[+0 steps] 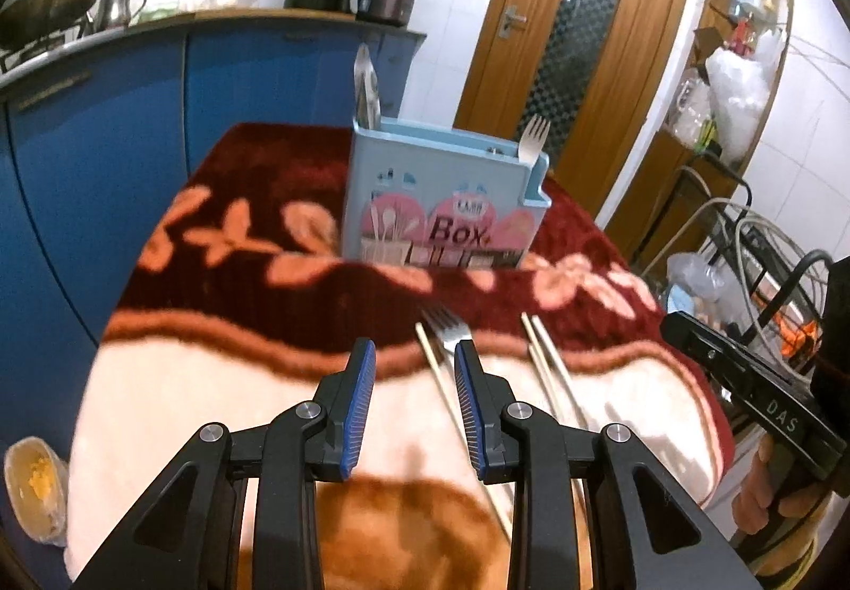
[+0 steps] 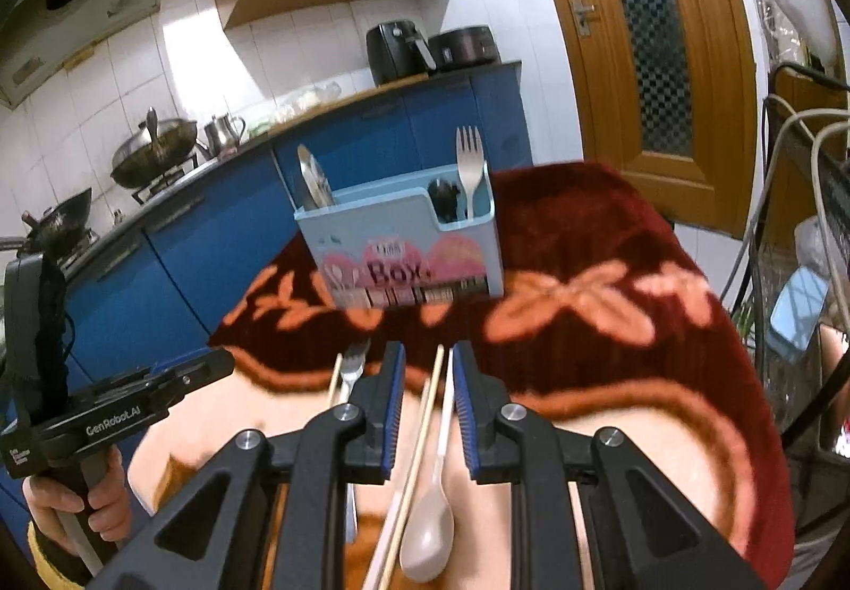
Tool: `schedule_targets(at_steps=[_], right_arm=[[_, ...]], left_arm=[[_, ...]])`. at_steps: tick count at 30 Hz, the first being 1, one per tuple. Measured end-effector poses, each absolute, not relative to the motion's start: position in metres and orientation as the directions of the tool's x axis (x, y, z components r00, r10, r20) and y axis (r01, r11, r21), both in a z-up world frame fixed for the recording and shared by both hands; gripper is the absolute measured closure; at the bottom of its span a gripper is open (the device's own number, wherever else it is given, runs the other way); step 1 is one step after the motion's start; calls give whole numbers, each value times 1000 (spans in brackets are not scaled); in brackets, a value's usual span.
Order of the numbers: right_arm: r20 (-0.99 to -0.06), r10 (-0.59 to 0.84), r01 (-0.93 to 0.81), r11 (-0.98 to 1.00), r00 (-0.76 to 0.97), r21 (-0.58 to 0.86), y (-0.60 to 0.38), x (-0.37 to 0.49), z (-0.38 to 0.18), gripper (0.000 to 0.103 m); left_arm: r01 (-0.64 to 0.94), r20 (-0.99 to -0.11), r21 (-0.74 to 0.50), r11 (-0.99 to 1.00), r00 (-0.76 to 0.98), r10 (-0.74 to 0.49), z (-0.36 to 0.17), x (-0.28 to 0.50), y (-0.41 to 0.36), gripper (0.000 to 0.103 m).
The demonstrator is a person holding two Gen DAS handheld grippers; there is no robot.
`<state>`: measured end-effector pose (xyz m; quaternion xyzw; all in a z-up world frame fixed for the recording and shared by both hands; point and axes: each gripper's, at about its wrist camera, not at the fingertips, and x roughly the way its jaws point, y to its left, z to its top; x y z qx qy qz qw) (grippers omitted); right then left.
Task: Organize utensils
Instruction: 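Move both tools back down toward the remaining chopsticks and spoon, then grasp a wooden chopstick with the left tool while the right tool approaches the white chopsticks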
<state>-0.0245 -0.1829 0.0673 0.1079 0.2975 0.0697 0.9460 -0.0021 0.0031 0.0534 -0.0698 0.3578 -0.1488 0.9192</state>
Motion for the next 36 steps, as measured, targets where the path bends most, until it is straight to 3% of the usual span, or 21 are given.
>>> schedule_targets(at_steps=[17, 36], right_arm=[[-605, 197, -33, 962, 771, 271, -199, -32, 31, 77], [-599, 226, -12, 940, 768, 340, -224, -35, 16, 74]], left_arm=[[205, -763, -238, 949, 565, -313, 11, 11, -26, 71], [197, -846, -123, 973, 491, -207, 0, 38, -54, 71]])
